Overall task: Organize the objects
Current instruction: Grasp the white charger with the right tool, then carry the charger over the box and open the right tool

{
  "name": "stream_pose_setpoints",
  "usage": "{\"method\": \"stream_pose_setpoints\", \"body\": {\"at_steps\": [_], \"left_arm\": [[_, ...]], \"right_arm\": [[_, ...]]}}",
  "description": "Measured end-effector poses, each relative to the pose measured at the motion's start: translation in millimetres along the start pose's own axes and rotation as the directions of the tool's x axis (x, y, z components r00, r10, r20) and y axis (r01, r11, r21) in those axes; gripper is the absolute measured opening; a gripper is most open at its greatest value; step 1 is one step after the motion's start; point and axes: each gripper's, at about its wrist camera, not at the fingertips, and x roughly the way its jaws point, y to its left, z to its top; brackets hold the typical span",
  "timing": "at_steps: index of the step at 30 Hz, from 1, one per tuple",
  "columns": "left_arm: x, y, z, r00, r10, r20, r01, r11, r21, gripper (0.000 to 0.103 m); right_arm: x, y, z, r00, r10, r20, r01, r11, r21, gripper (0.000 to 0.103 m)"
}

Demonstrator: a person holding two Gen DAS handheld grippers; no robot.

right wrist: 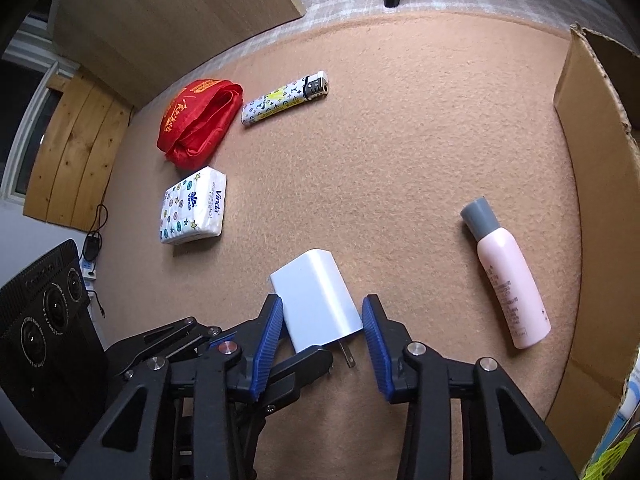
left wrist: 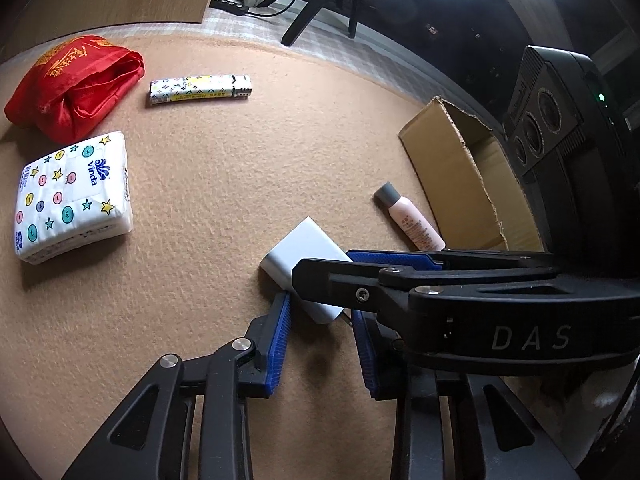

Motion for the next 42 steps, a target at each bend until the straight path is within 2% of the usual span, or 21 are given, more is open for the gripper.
{"method": "stream_pose_setpoints", "body": {"at_steps": [9, 20, 30, 36, 42], "left_arm": [[-11.1, -15.7, 2.9, 0.999, 0.028, 0.028, -0.030, 0.998, 0.047, 0.032], [-31.0, -73.2, 14.9, 0.997, 0.005, 0.072, -0.017, 0.985, 0.173, 0.032], [-9.1, -148.3, 24.3, 0.998, -0.055, 0.044, 0.039, 0.953, 0.300, 0.032], [17.0, -196.9, 27.9, 0.996, -0.090, 0.006, 0.082, 0.927, 0.366, 0.032], [40.4, -231.1, 31.0, 0.995, -0.093, -0.019, 0.093, 0.909, 0.407, 0.032]], "right_arm": [[-19.8, 5.5, -9.2, 0.998, -0.004, 0.056, 0.004, 1.000, -0.004, 0.035], [-80.7, -7.0, -24.9, 0.985, -0.025, 0.173, 0.023, 1.000, 0.014, 0.035], [-134.7, -59.7, -41.3, 0.960, -0.097, 0.263, 0.072, 0.992, 0.102, 0.035], [-159.5, -96.6, -51.1, 0.947, -0.136, 0.290, 0.091, 0.983, 0.162, 0.035], [-173.1, -129.3, -55.5, 0.939, -0.163, 0.303, 0.101, 0.972, 0.210, 0.035]]}}
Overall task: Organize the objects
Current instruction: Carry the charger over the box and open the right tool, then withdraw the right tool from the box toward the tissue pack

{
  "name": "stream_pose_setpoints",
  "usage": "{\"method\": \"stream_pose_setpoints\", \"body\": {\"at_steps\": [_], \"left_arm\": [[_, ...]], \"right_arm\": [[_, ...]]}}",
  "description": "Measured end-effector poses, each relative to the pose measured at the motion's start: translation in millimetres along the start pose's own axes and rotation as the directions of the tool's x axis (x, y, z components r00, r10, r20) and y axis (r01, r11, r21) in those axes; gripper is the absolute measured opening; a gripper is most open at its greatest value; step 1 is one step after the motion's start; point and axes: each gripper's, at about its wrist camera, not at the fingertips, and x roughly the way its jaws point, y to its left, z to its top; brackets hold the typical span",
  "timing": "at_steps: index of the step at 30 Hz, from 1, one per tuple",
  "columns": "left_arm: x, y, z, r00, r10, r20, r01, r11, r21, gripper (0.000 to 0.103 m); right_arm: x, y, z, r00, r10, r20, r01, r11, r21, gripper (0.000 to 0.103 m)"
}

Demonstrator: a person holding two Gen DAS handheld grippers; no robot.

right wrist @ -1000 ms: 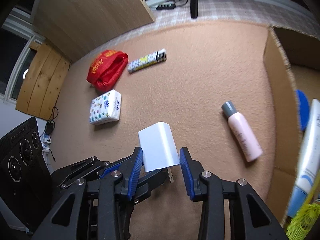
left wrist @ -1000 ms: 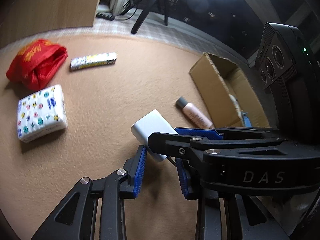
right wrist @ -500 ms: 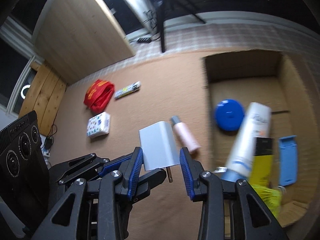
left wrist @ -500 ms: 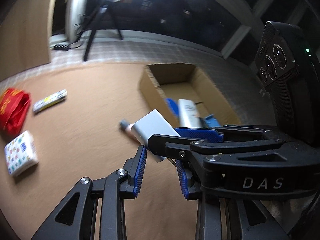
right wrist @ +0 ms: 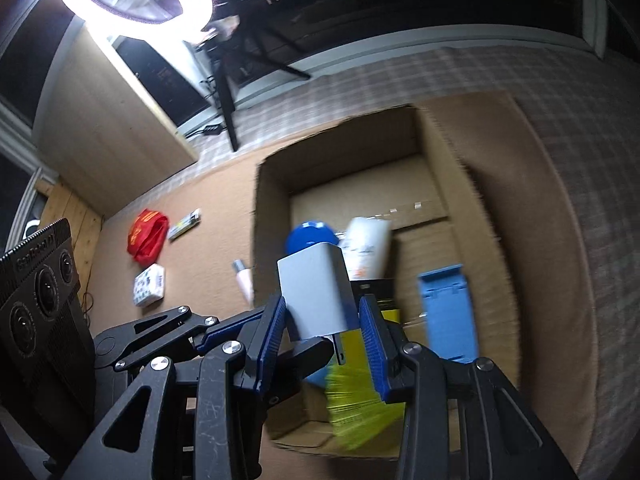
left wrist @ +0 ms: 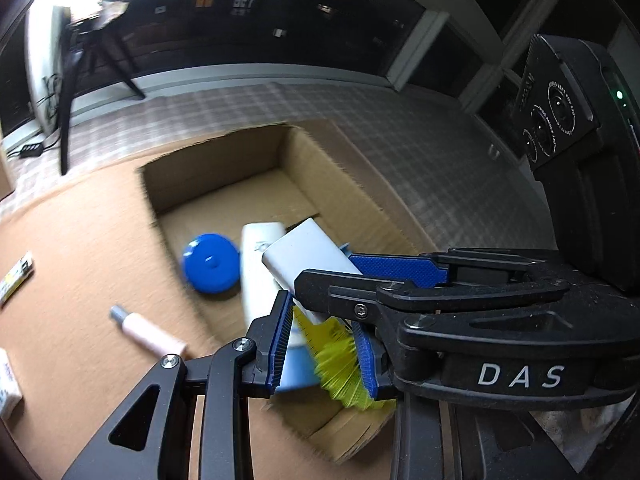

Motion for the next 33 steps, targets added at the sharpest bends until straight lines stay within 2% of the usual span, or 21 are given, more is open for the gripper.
{"method": "stream_pose_setpoints", "body": {"at_steps": [10, 18, 19, 20, 22, 23, 33], "left_arm": [[39.2, -13.8, 13.5, 0.999, 0.008, -0.048, -0.007, 1.000, 0.018, 0.032], [48.7, -13.2, 14.1, 0.998, 0.014, -0.060, -0.013, 1.000, 0.016, 0.032], [49.5, -12.4, 14.4, 0.998, 0.015, -0.062, -0.014, 1.000, 0.012, 0.034], [50.8, -11.8, 15.0, 0.998, 0.018, -0.064, -0.018, 1.000, 0.007, 0.045], [49.7, -10.2, 15.5, 0.998, 0.026, -0.056, -0.026, 1.000, -0.002, 0.055], [48.2, -9.7, 15.7, 0.998, 0.033, -0.052, -0.033, 0.999, -0.002, 0.055], [25.6, -4.3, 7.9, 0.998, 0.053, -0.028, -0.052, 0.999, 0.015, 0.055]], "right_arm": [[11.3, -36.1, 9.2, 1.000, 0.001, -0.018, 0.000, 0.999, 0.045, 0.035], [16.6, -43.2, 10.1, 0.999, 0.008, -0.032, -0.007, 0.999, 0.039, 0.036], [17.1, -43.1, 10.6, 0.999, 0.009, -0.034, -0.008, 0.999, 0.036, 0.036], [17.9, -42.7, 11.1, 0.999, 0.013, -0.036, -0.012, 0.999, 0.034, 0.038], [19.4, -42.5, 10.9, 0.999, 0.017, -0.040, -0.016, 0.999, 0.035, 0.048], [19.1, -42.6, 10.7, 0.999, 0.012, -0.034, -0.010, 0.999, 0.037, 0.051], [13.0, -37.6, 9.6, 1.000, -0.005, -0.016, 0.006, 0.999, 0.051, 0.051]]}}
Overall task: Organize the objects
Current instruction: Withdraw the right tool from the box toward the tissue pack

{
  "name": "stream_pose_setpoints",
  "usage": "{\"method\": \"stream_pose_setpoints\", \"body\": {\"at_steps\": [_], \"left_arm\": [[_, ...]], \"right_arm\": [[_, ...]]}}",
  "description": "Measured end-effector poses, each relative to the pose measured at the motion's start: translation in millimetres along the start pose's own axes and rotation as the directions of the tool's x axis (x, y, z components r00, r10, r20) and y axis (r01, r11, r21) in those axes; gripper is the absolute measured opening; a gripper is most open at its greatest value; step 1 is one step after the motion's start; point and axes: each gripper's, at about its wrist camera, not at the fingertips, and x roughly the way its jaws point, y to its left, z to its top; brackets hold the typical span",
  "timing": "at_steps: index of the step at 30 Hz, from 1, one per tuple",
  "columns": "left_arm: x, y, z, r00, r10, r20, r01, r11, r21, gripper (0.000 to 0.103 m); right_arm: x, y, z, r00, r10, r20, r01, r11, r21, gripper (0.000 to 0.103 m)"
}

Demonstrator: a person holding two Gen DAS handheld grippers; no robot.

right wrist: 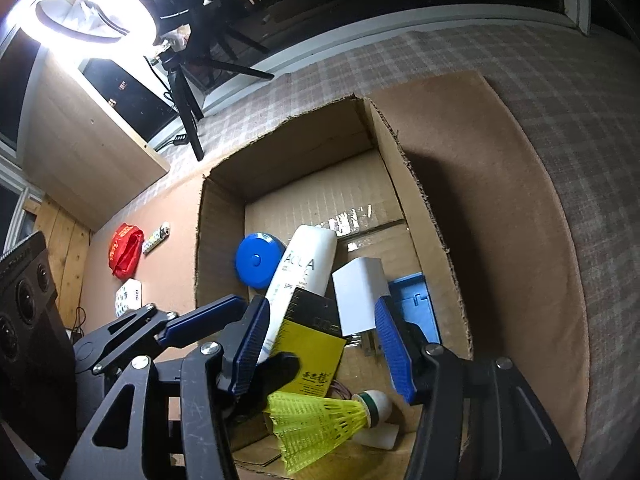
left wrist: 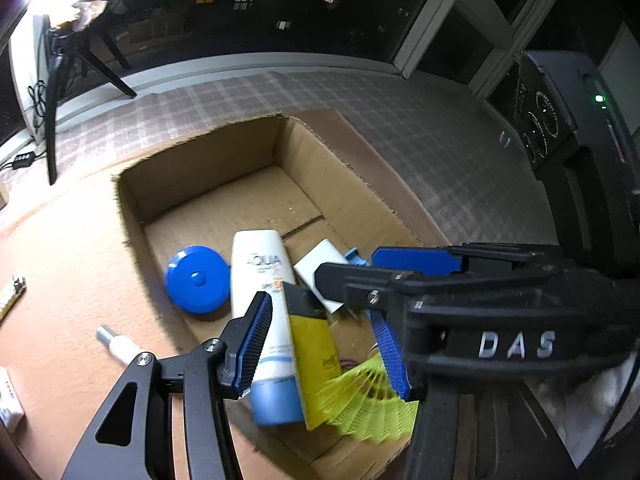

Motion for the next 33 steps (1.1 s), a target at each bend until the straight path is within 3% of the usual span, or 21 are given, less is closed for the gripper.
{"method": "stream_pose_setpoints", "body": {"at_steps": [18, 27, 33], "left_arm": [[-96.8, 107.4, -60.2, 0.990, 0.120, 0.076, -0.107, 0.981, -0.161, 0.055], [-139.0, 174.1, -103.1, 0.978, 0.194, 0.079, -0.167, 0.950, -0.264, 0.055], [-162.1, 228.2, -116.8, 0.965, 0.251, 0.083, -0.205, 0.909, -0.364, 0.055]], "right_arm": [[8.1, 83.8, -13.7, 0.999, 0.054, -0.006, -0.054, 0.995, -0.083, 0.052], [29.0, 134.4, -26.9, 0.996, 0.083, -0.044, -0.088, 0.989, -0.121, 0.053], [43.5, 167.0, -35.5, 0.992, 0.103, -0.066, -0.111, 0.985, -0.133, 0.053]]}}
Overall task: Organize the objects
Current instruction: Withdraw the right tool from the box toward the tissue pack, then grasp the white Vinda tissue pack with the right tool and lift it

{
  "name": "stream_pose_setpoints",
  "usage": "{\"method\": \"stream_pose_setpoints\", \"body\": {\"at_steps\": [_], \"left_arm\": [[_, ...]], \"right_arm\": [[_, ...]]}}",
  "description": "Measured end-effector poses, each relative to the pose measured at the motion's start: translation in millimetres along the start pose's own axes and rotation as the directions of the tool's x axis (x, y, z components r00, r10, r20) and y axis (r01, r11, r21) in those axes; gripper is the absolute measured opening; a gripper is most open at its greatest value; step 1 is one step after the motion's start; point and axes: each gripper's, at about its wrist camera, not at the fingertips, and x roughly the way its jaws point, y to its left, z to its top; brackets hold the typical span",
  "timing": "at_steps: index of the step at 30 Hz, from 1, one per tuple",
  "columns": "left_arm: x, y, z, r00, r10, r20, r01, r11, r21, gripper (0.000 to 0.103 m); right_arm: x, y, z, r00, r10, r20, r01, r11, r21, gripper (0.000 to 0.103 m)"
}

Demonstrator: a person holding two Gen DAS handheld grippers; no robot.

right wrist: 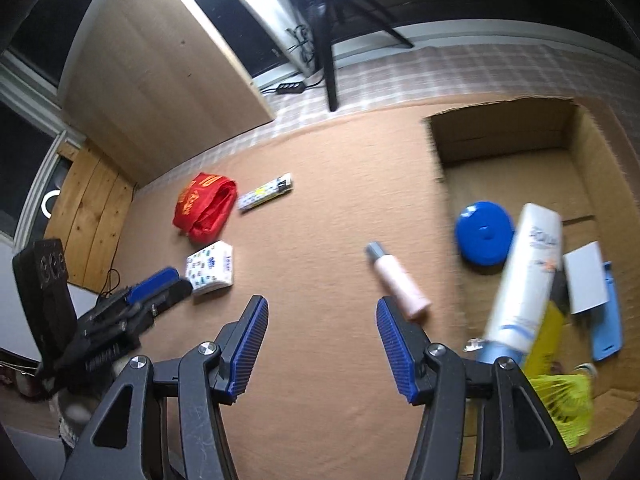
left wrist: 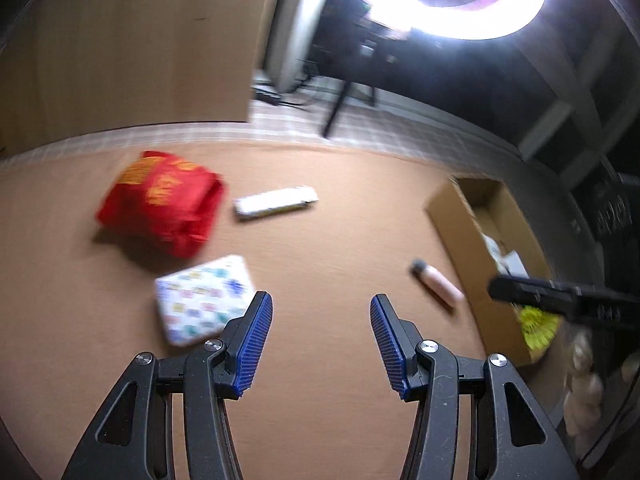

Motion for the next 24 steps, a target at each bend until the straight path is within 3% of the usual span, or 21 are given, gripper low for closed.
{"method": "stream_pose_setpoints", "body": {"at_steps": [9, 16, 19, 22, 24], "left_arm": [[-7.1, 71.5, 54.0, 0.994, 0.096, 0.042, -0.094, 0.994, -0.055, 0.055], [23.1, 92.7, 91.8, 0.990, 0.142, -0.002, -0.142, 0.990, 0.016, 0.055], [32.3, 93.6, 94.9, 0.990, 0.136, -0.032, -0.135, 0.990, 0.027, 0.054], [41.2, 79.1, 84.0, 0.990, 0.127, -0.059, -0.119, 0.985, 0.121, 0.052], [51.0, 73.7, 73.7, 0.989, 0.106, -0.106, -0.091, 0.986, 0.143, 0.044]], "right_arm": [[16.6, 33.2, -14.7, 1.000, 0.004, -0.028, -0.004, 1.000, -0.018, 0.053], [21.0, 30.6, -28.3, 0.999, -0.004, -0.044, 0.005, 1.000, 0.020, 0.053], [20.6, 23.8, -31.9, 0.999, -0.010, -0.046, 0.012, 0.999, 0.046, 0.053], [18.5, 17.3, -34.3, 0.999, -0.016, -0.045, 0.019, 0.998, 0.064, 0.053], [18.5, 13.5, -34.4, 0.999, -0.024, -0.046, 0.027, 0.997, 0.074, 0.053]]}}
